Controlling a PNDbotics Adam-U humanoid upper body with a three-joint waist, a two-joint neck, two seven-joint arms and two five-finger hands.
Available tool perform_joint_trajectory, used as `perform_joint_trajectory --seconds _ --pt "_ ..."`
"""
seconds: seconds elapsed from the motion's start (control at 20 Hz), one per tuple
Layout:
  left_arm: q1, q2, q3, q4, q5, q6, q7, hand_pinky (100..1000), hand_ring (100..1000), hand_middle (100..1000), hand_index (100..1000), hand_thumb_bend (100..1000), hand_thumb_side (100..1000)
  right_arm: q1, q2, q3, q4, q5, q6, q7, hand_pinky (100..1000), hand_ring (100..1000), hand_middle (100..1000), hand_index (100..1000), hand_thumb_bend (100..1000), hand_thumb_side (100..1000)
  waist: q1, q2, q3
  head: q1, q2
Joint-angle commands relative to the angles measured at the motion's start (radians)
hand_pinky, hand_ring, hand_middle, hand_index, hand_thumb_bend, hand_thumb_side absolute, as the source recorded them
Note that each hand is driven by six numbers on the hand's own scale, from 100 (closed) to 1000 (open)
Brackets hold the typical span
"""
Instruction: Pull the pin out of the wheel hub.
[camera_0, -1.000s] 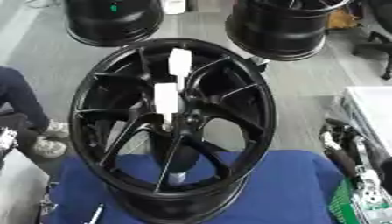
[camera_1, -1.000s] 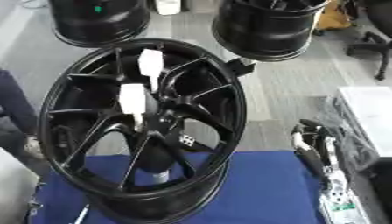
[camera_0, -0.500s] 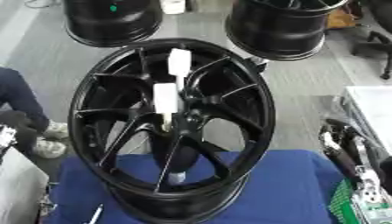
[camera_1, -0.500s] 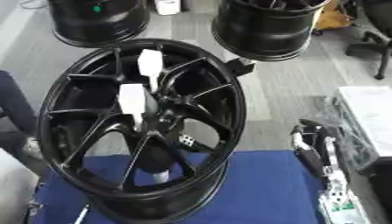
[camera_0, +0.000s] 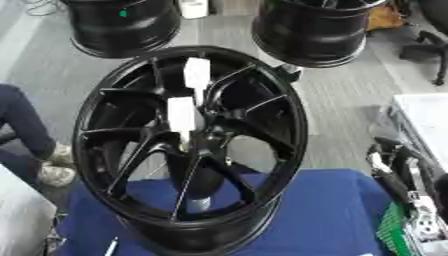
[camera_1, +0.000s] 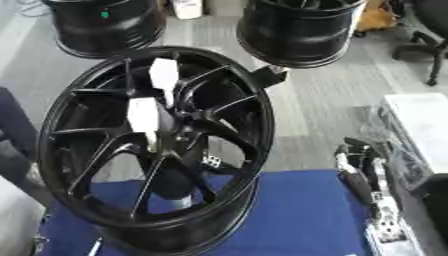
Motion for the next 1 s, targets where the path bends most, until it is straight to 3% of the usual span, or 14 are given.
perform_joint_trajectory --seconds 0.05,0.2,0.4,0.7,0.85,1.0 --pt "-0.119 0.155 -0.104 0.091 -0.014 -0.094 -0.065 720 617 621 746 558 480 -0.006 -0.032 0.006 -0.018 0.005 -0.002 0.007 701 617 607 785 100 520 0.006 -0.016 -0.008 0.013 -0.001" --pt "-0.281 0.160 -0.209 0.191 -0.087 -0.179 -0.138 727 622 625 754 572 479 -0.006 -0.037 0.013 -0.017 0.004 -0.004 0.014 701 617 607 785 100 524 0.012 -0.020 -0.019 0.029 -0.001" --pt "-0.485 0.057 -0.320 0.349 -0.206 -0.272 -0.235 734 635 639 769 578 481 -0.003 -0.045 0.019 -0.016 0.005 -0.002 0.020 701 617 607 785 100 516 0.011 -0.022 -0.019 0.029 -0.001" --pt "-0.539 0.015 -0.338 0.430 -0.274 -0.351 -0.252 743 664 664 787 608 480 -0.005 -0.046 0.023 -0.016 0.004 -0.002 0.025 701 617 607 785 100 524 0.010 -0.020 -0.023 0.034 -0.001" --pt "-0.600 -0.047 -0.399 0.407 -0.314 -0.389 -0.288 741 667 670 792 642 481 -0.019 -0.045 0.046 -0.018 0.002 -0.005 0.044 701 617 607 785 100 524 0.012 -0.011 -0.076 0.071 -0.001" --pt "-0.645 -0.123 -0.461 0.448 -0.361 -0.415 -0.335 740 668 674 794 633 475 -0.023 -0.043 0.052 -0.017 0.000 -0.005 0.052 700 617 607 785 100 533 0.013 -0.011 -0.087 0.077 -0.005"
